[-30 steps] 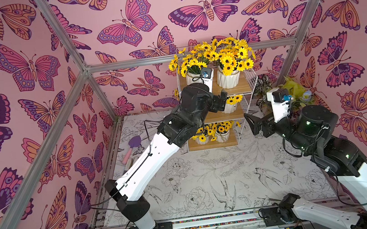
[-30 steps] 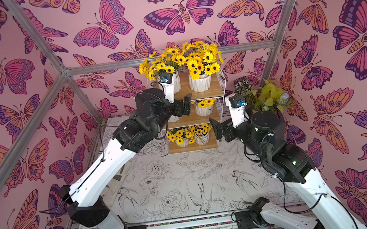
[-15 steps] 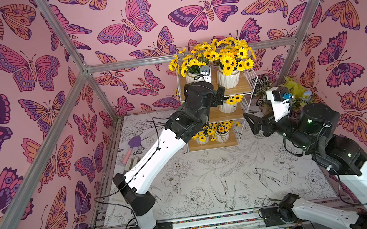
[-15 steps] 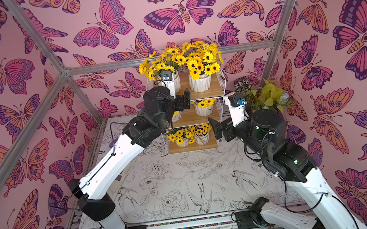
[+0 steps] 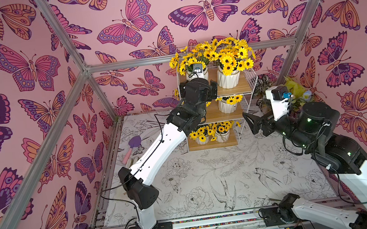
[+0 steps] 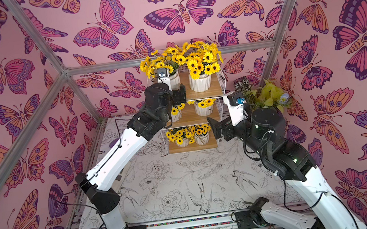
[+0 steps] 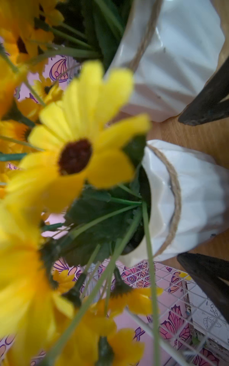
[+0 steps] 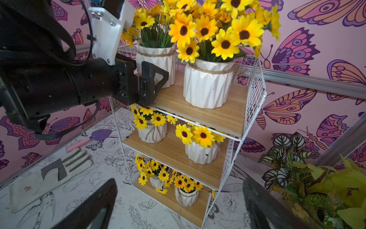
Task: Take the sunflower pots off the shelves
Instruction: Pick up the sunflower pot from the shelf.
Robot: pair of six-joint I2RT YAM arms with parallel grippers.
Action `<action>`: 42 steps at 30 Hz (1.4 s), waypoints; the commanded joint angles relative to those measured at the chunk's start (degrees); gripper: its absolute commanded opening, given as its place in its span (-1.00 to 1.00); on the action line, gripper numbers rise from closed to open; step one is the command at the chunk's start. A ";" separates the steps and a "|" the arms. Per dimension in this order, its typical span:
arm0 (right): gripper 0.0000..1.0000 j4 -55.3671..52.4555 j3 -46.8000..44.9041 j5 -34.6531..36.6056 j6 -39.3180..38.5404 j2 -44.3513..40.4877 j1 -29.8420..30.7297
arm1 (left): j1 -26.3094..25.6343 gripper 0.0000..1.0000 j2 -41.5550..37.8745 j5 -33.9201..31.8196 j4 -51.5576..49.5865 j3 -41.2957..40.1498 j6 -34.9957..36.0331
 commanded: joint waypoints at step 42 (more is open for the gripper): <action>0.98 2.27 -2.12 0.76 0.56 0.04 0.33 | 3.76 0.26 -2.39 8.79 10.83 -3.60 2.85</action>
